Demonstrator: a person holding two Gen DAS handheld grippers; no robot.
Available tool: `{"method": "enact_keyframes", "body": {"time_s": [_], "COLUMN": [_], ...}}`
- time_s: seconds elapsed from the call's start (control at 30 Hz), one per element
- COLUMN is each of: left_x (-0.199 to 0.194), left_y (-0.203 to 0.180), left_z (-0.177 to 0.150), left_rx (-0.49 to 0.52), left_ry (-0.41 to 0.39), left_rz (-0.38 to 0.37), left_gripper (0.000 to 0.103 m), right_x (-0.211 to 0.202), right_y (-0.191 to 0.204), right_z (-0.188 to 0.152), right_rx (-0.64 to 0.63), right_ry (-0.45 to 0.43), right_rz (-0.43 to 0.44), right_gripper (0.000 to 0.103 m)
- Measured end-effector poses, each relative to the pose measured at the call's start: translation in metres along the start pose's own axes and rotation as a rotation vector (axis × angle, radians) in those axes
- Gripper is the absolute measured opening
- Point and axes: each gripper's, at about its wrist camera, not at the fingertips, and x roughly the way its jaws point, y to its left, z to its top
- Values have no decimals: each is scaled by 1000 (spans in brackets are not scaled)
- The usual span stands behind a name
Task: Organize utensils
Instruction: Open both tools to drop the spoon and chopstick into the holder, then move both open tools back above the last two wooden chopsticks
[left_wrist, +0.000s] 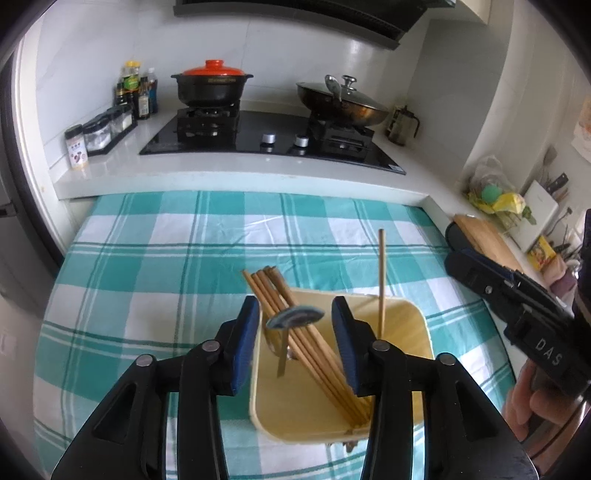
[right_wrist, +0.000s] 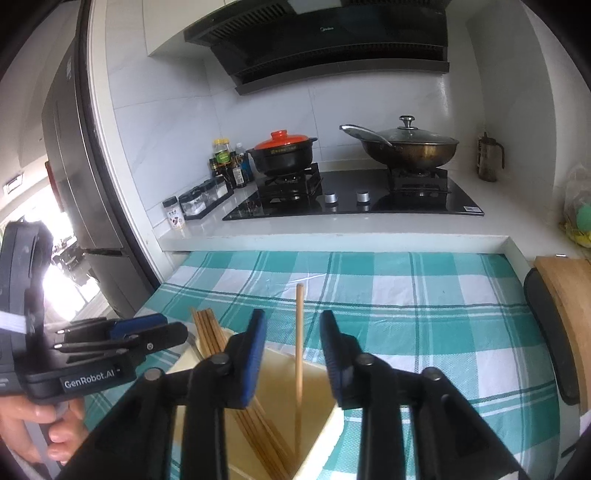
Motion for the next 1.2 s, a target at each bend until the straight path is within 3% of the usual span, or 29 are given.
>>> {"method": "enact_keyframes", "body": {"time_s": [0.17, 0.37, 0.47, 0.53, 0.63, 0.8, 0.9, 1.2], "left_x": [-78, -151, -170, -176, -174, -157, -154, -160], "left_y": [20, 50, 50, 41, 19, -14, -25, -12], "left_z": [-32, -109, -155, -190, -236, -286, -300, -318], "left_rx": [57, 114, 90, 63, 38, -10, 14, -83], "left_ry": [-16, 70, 114, 114, 89, 120, 135, 132], "left_rz": [18, 102, 62, 24, -8, -48, -40, -27], "left_gripper": [79, 86, 87, 92, 92, 92, 92, 92], "right_x": [-73, -163, -195, -209, -222, -231, -231, -242], "right_y": [13, 29, 34, 37, 40, 36, 35, 40], "right_z": [-10, -73, -118, -154, -209, -287, -310, -331], "right_rx": [-38, -146, -145, -134, -93, -35, -32, 20], "right_ry": [13, 66, 60, 61, 64, 133, 190, 176], "right_rz": [40, 11, -16, -34, -66, -142, -150, -184], "right_gripper": [37, 38, 40, 40, 40, 40, 40, 40]}}
